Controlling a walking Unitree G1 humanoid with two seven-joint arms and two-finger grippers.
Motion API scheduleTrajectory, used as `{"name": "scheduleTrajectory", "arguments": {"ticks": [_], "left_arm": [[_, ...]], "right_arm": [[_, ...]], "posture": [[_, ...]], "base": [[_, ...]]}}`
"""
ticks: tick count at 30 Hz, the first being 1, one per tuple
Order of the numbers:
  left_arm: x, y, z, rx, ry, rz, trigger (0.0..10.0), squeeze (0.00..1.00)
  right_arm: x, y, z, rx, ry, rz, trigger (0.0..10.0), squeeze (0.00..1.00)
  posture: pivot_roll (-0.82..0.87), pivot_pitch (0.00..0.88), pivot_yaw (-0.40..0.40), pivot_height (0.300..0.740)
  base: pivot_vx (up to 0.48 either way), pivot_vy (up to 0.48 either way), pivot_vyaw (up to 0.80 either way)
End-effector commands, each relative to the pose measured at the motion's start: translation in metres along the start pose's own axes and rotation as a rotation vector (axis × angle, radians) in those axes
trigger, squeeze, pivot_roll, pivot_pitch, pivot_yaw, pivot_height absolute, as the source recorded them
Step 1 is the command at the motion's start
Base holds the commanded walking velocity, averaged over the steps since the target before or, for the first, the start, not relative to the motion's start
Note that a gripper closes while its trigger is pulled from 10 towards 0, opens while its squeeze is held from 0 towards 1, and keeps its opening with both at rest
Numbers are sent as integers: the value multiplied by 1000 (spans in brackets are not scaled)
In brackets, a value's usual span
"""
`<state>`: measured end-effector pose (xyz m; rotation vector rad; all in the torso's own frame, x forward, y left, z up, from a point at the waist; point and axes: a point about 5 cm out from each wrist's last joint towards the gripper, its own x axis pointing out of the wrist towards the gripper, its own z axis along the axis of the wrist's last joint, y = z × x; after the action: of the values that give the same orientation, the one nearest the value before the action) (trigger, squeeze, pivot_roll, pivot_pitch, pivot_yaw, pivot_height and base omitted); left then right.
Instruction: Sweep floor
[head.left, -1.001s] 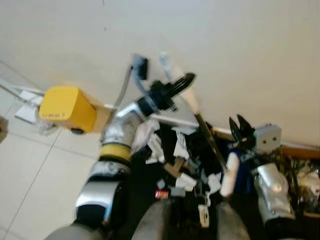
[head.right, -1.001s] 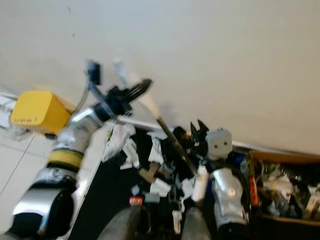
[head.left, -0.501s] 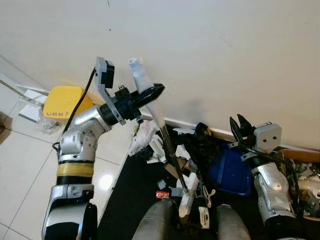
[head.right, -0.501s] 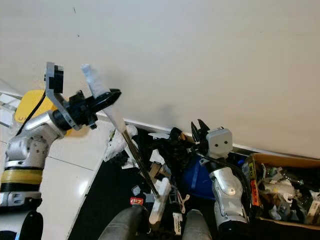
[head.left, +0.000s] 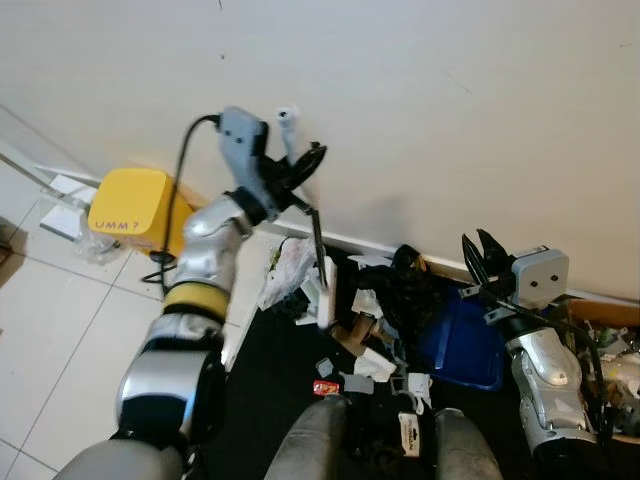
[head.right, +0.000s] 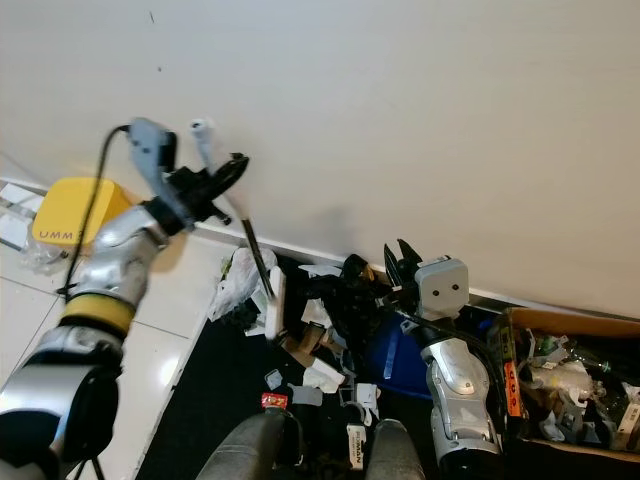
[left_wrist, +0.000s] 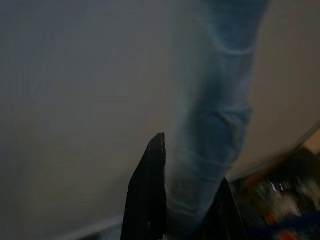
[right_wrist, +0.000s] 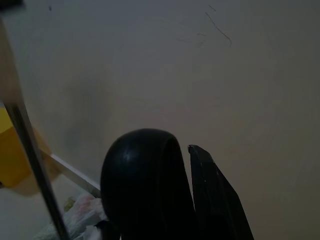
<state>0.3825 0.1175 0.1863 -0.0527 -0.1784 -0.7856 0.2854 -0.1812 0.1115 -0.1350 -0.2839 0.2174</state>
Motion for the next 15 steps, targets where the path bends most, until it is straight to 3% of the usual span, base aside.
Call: {"name": "scheduleTrajectory", "arguments": {"ticks": [1, 3, 4, 10, 15], "left_arm": [[0, -4, -15, 23, 68, 20, 10000, 0], [1, -6, -18, 27, 82, 28, 10000, 0], [4, -10, -26, -15, 98, 46, 10000, 0], [11, -23, -34, -88, 84, 22, 10000, 0], [15, -26, -35, -155, 54, 34, 10000, 0]], "right_arm": [[-8, 22, -16, 132, 71, 27, 10000, 0], [-8, 22, -15, 132, 69, 26, 10000, 0], [-10, 22, -13, 129, 66, 21, 10000, 0], [-16, 20, -11, 125, 73, 11, 10000, 0], [-16, 21, -10, 127, 76, 10, 10000, 0]], "posture": [[-20, 363, 202, 740], [-20, 363, 202, 740], [-35, 373, 210, 740], [-43, 382, 214, 740], [-43, 386, 215, 740]], "base": [[0, 0, 0], [0, 0, 0], [0, 0, 0], [0, 0, 0], [0, 0, 0]]}}
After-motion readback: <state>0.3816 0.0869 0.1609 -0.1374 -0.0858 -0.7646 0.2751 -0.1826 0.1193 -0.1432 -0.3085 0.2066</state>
